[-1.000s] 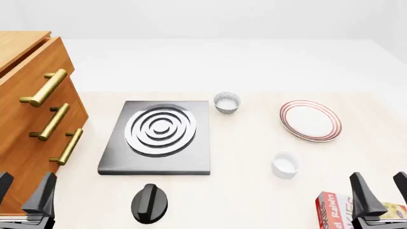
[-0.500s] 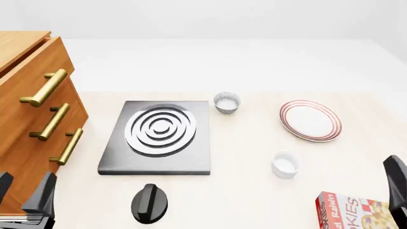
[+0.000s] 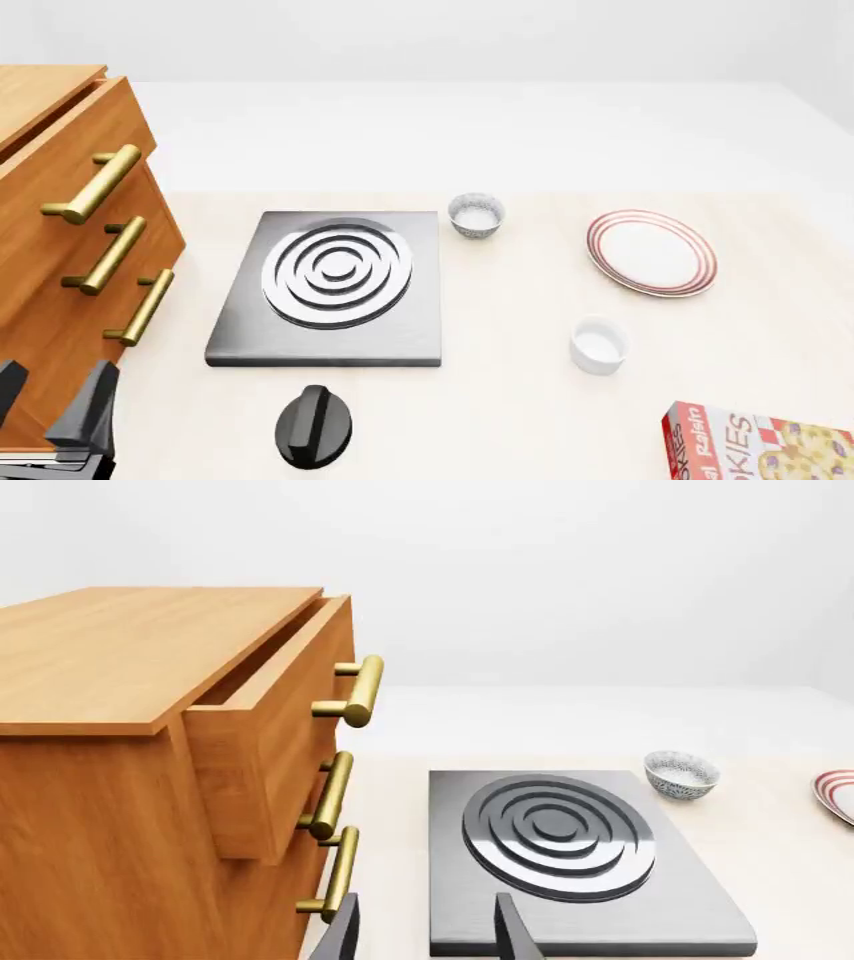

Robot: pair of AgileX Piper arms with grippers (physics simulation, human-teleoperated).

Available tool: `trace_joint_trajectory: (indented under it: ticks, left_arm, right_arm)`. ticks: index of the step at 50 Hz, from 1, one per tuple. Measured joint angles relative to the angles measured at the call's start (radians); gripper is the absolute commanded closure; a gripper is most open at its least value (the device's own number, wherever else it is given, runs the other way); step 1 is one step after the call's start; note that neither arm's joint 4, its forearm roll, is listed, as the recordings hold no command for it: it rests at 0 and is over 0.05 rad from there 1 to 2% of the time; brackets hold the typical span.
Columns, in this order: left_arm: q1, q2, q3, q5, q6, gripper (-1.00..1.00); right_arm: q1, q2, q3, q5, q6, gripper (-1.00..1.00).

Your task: Pick the akita bowl next to the cookies box and place it on the plate.

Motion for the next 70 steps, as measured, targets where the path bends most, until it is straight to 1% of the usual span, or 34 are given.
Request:
trace_joint_trajectory:
  ticks: [9, 20, 32, 44, 70]
  left_arm:
    - [0.000, 0.000, 0.000, 0.000, 0.000, -1.00]
    - [0.000, 0.000, 0.000, 0.000, 0.000, -1.00]
    - [0.000, 0.000, 0.000, 0.000, 0.000, -1.00]
    - [0.000, 0.000, 0.000, 0.000, 0.000, -1.00]
    - [0.000, 0.000, 0.000, 0.000, 0.000, -1.00]
  right_arm:
    - [-0.096, 0.138, -0.072, 0.054, -0.004, -1.00]
    - [-0.188, 0.277, -0.130, 0.069, -0.003, -1.00]
    - [-0.281, 0.426, -0.163, 0.048, -0.007, -1.00]
    - [-0.370, 0.570, -0.164, 0.000, -0.019, -1.00]
    - [-0.544, 0.842, -0.207, -0.081, -0.071, -1.00]
